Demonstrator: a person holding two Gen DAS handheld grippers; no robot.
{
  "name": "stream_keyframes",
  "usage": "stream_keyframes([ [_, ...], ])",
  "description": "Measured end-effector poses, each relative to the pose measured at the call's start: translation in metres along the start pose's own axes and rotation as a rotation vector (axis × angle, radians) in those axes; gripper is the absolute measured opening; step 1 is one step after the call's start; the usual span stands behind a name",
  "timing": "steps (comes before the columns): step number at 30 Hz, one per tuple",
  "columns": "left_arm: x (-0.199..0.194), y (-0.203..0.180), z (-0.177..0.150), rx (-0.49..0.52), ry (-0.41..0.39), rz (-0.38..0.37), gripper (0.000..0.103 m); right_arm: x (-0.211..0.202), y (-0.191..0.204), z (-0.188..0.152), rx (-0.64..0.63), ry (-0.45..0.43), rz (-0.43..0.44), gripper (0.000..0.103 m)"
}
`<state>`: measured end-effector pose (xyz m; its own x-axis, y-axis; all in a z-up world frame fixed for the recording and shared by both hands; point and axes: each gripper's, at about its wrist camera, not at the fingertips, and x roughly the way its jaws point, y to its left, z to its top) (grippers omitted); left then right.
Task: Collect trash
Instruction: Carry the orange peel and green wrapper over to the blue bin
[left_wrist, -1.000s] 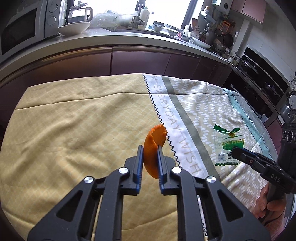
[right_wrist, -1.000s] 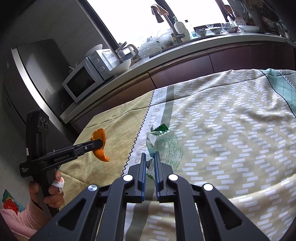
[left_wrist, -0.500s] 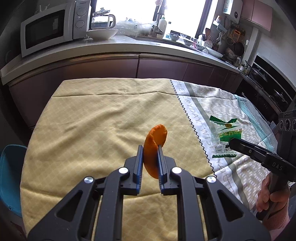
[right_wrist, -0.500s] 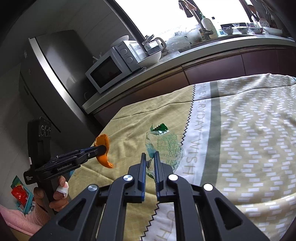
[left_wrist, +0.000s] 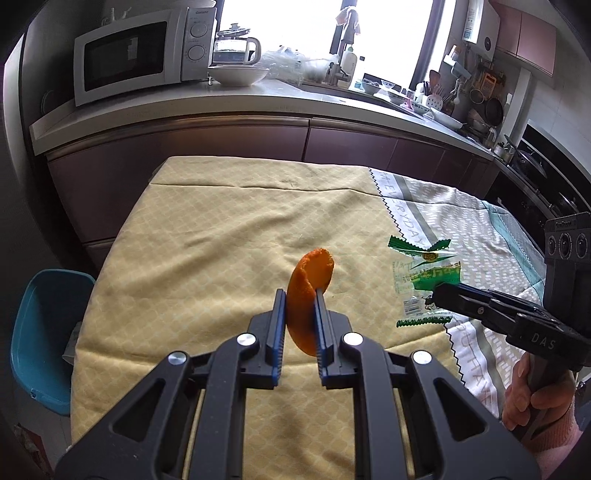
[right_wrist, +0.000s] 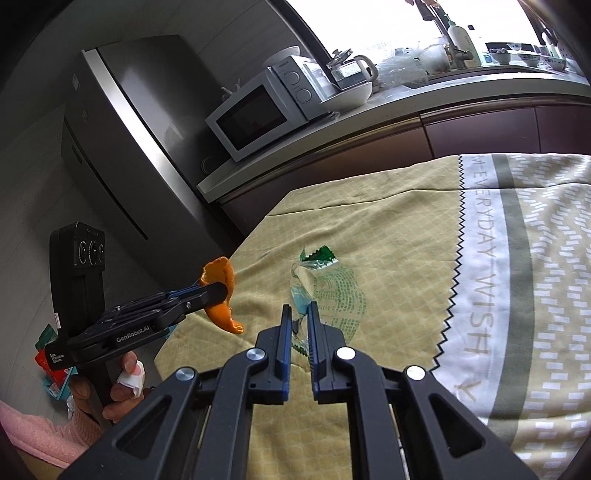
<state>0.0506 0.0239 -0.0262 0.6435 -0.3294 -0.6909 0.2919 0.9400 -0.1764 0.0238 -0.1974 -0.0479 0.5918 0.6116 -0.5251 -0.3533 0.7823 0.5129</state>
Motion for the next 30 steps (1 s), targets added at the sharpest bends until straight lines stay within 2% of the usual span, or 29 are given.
stream_keyframes([
  [30,-0.037,0.050,-0.012,-0.074,-0.054,0.068,0.014,0.050,0.054,0.005,-0.083,0.072,0.098,0.007],
])
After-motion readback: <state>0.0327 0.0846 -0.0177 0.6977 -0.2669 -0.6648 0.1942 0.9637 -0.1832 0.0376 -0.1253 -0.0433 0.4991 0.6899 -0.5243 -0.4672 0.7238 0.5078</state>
